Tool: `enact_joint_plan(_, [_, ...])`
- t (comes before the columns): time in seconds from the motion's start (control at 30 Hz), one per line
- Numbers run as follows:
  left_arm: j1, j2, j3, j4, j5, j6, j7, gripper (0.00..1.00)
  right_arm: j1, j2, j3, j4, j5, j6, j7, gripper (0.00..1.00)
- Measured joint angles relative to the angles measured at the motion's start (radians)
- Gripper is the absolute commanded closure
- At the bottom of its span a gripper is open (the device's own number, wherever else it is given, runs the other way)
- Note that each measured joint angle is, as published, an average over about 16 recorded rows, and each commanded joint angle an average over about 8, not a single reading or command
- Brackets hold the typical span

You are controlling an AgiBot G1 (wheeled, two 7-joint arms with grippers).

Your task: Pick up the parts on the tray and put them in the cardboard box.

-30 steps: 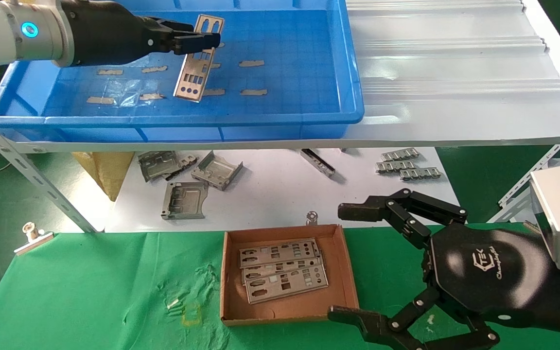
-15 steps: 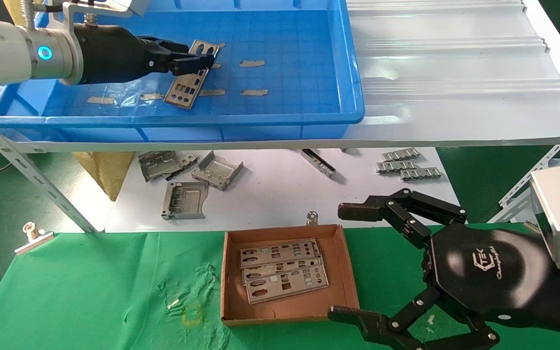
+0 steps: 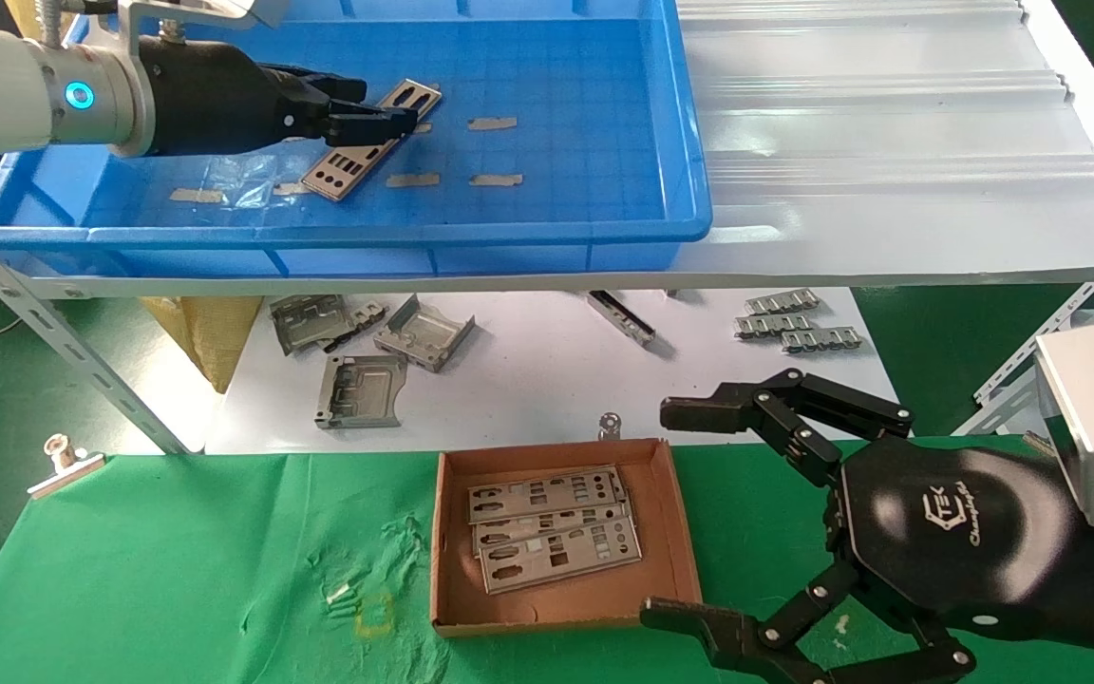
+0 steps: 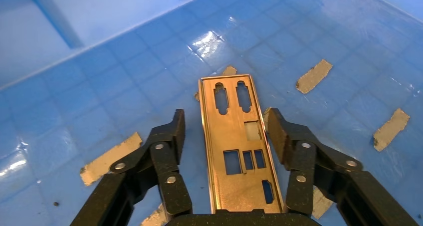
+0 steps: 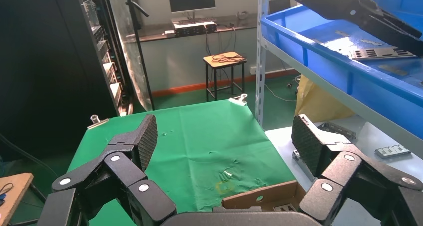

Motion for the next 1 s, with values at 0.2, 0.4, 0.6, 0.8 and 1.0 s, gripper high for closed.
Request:
enact_joint_plan(0.2, [0.002, -0.002, 0.006, -0.006, 0.008, 0.005, 0.007, 0.52, 0.0, 0.0, 0.0, 0.0, 0.0, 0.0, 0.0, 0.0])
enact_joint_plan(0.4, [0.01, -0.001, 0.011, -0.013, 0.016, 0.001, 0.004, 1.0, 0.0, 0.0, 0.0, 0.0, 0.0, 0.0, 0.0, 0.0])
enact_joint_plan(0.6, [0.018, 0.001, 0.016, -0.021, 0.023, -0.01, 0.003, 1.0, 0.0, 0.0, 0.0, 0.0, 0.0, 0.0, 0.0, 0.0])
enact_joint_plan(0.8, [0.023, 0.003, 0.02, -0.026, 0.03, -0.015, -0.001, 1.0, 0.0, 0.0, 0.0, 0.0, 0.0, 0.0, 0.0, 0.0])
enact_joint_plan(1.0, [0.026, 0.004, 0.024, -0.031, 0.036, -0.019, -0.007, 1.0, 0.0, 0.0, 0.0, 0.0, 0.0, 0.0, 0.0, 0.0])
